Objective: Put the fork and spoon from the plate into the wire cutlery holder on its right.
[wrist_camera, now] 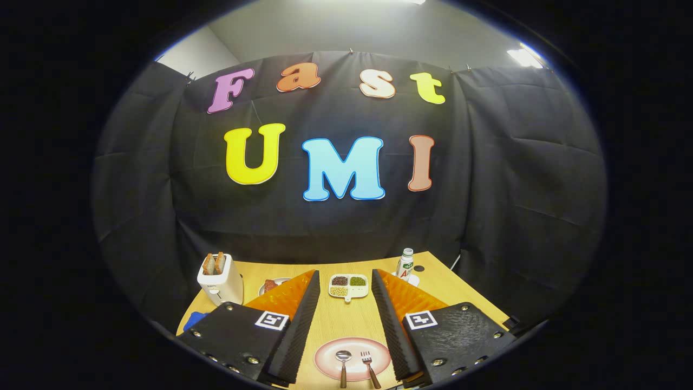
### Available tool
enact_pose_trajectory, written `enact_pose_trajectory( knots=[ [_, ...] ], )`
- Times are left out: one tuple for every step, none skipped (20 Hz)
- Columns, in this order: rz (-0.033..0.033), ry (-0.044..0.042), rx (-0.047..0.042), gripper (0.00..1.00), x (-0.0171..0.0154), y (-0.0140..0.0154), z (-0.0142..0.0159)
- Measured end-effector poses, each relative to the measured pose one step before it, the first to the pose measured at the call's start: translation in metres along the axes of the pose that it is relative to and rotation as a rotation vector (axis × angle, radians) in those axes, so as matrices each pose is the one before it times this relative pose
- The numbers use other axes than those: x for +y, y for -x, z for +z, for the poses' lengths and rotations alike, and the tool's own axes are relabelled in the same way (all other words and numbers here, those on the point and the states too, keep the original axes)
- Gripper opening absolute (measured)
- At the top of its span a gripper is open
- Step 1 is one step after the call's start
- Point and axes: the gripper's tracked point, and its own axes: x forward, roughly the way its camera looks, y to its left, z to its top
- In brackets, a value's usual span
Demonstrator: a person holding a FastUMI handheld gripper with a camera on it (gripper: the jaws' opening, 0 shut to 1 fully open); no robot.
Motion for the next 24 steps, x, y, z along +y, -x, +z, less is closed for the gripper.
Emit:
enact_pose_trajectory(
  knots=[
    [-0.00060, -0.00203, 0.00909, 0.64, -0.00097, -0.00060, -0.00380],
    [0.00106, -0.00253, 0.01276, 0.64, -0.00035, -0.00159, -0.00389],
    [-0.00105, -0.00281, 0.01592, 0.64, -0.00079, -0.00191, -0.00621],
    [-0.00050, -0.00237, 0.01410, 0.64, -0.00066, -0.00068, -0.00512],
    [-0.00021, -0.00322, 0.01858, 0.64, -0.00060, -0.00088, -0.00700],
    [-0.00125, -0.00387, 0.02119, 0.64, -0.00080, -0.00173, -0.00758],
    [-0.00200, -0.00250, 0.02923, 0.64, -0.00092, -0.00216, -0.01135],
    [-0.00656, 0.00036, 0.02797, 0.64, -0.00214, -0.00241, -0.00986],
    [-0.00870, 0.00336, 0.03438, 0.64, -0.00237, -0.00318, -0.01280],
    [-0.01148, 0.00485, 0.04555, 0.64, -0.00347, -0.00260, -0.01476],
    [-0.00786, 0.00189, 0.03890, 0.64, -0.00174, -0.00328, -0.01301],
    [-0.00610, -0.00081, 0.03219, 0.64, -0.00154, -0.00288, -0.01118],
    [-0.00595, -0.00449, 0.04230, 0.64, -0.00127, -0.00457, -0.01336],
    [-0.00684, -0.00182, 0.03920, 0.64, -0.00136, -0.00482, -0.01201],
    [-0.00587, 0.00318, 0.04173, 0.64, -0.00208, -0.00467, -0.01308],
    [-0.00552, 0.00502, 0.03988, 0.64, -0.00157, -0.00482, -0.01167],
    [-0.00729, 0.00770, 0.04408, 0.64, -0.00234, -0.00569, -0.01386],
    [-0.00823, 0.00842, 0.04705, 0.64, -0.00252, -0.00524, -0.01299],
    [-0.00523, 0.00793, 0.04558, 0.64, -0.00113, -0.00517, -0.01275],
    [-0.00620, 0.00860, 0.03431, 0.64, -0.00147, -0.00442, -0.01089],
    [-0.01063, 0.00753, 0.03073, 0.64, -0.00179, -0.00642, -0.00926],
    [-0.01657, 0.00506, 0.03693, 0.64, -0.00266, -0.00590, -0.00942],
    [-0.00620, 0.00105, 0.03846, 0.65, -0.00143, -0.00693, -0.01207],
    [-0.00028, -0.00023, 0.03396, 0.65, 0.00009, -0.00532, -0.00836]
  ],
)
